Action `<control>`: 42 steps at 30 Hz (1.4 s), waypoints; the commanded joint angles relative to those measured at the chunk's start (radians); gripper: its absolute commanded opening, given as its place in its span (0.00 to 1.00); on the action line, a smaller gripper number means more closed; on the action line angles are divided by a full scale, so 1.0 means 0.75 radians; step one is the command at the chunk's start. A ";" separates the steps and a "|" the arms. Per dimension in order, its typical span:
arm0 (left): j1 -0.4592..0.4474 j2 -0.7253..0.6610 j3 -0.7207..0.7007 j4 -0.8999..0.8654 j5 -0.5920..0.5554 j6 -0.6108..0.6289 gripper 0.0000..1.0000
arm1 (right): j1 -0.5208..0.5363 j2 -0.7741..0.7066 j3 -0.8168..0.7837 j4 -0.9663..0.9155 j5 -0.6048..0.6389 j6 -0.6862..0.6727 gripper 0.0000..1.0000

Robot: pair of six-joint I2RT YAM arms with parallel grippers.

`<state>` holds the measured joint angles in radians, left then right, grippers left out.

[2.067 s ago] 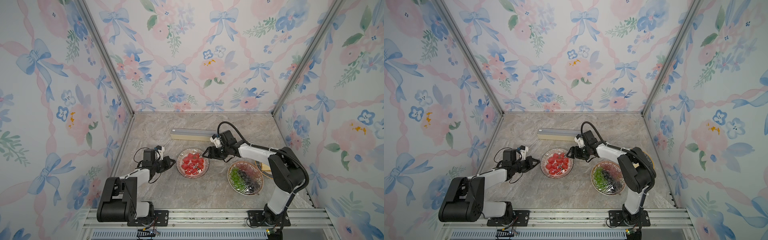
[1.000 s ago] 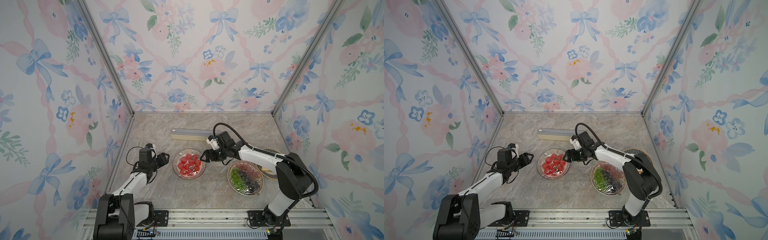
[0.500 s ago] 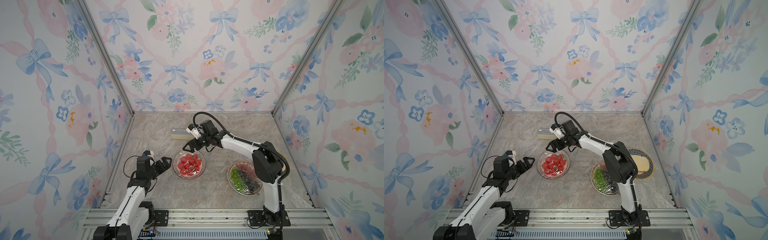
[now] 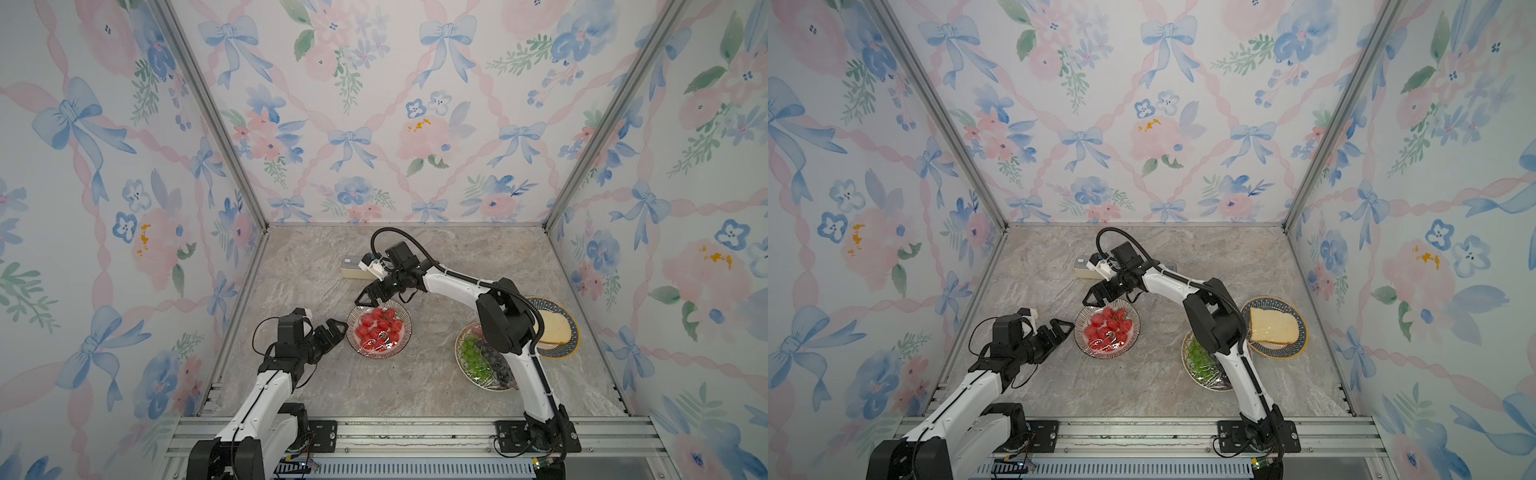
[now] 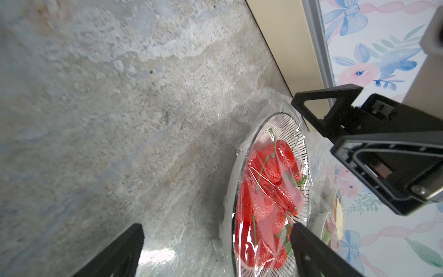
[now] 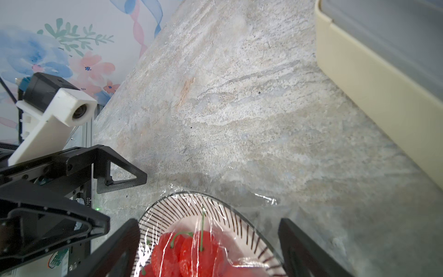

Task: Wrap the plate with plastic wrap
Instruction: Cover the plate with plastic wrap.

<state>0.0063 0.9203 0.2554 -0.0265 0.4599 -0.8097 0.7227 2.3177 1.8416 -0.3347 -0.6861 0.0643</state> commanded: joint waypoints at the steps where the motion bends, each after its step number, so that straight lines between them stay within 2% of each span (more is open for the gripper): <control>1: -0.008 0.013 -0.014 -0.015 0.023 -0.007 0.98 | 0.012 0.047 0.059 -0.142 -0.040 -0.068 0.92; 11: -0.028 0.049 -0.009 -0.016 0.017 0.002 0.98 | -0.008 0.062 0.031 -0.253 -0.059 -0.110 0.92; 23: -0.080 0.059 -0.010 -0.016 0.035 -0.007 0.98 | -0.051 0.049 -0.049 -0.220 -0.023 0.051 0.92; 33: -0.110 0.112 0.005 -0.010 0.089 -0.005 0.98 | -0.060 -0.144 -0.375 0.076 -0.134 0.275 0.91; 35: -0.119 0.123 0.011 0.002 0.111 -0.003 0.98 | -0.055 -0.184 -0.440 0.156 -0.194 0.340 0.91; 38: -0.134 0.151 0.027 0.033 0.188 -0.010 0.98 | -0.057 -0.234 -0.517 0.262 -0.199 0.440 0.91; 39: -0.141 0.163 0.034 0.033 0.211 -0.011 0.98 | -0.066 -0.257 -0.538 0.270 -0.159 0.448 0.91; 42: -0.155 0.204 0.038 0.034 0.229 -0.032 0.98 | -0.101 -0.368 -0.568 0.113 0.225 0.351 0.92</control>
<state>-0.0998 1.0481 0.2710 0.0097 0.5877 -0.8169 0.6731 2.1353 1.4345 -0.1993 -0.7181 0.3325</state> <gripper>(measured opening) 0.980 0.918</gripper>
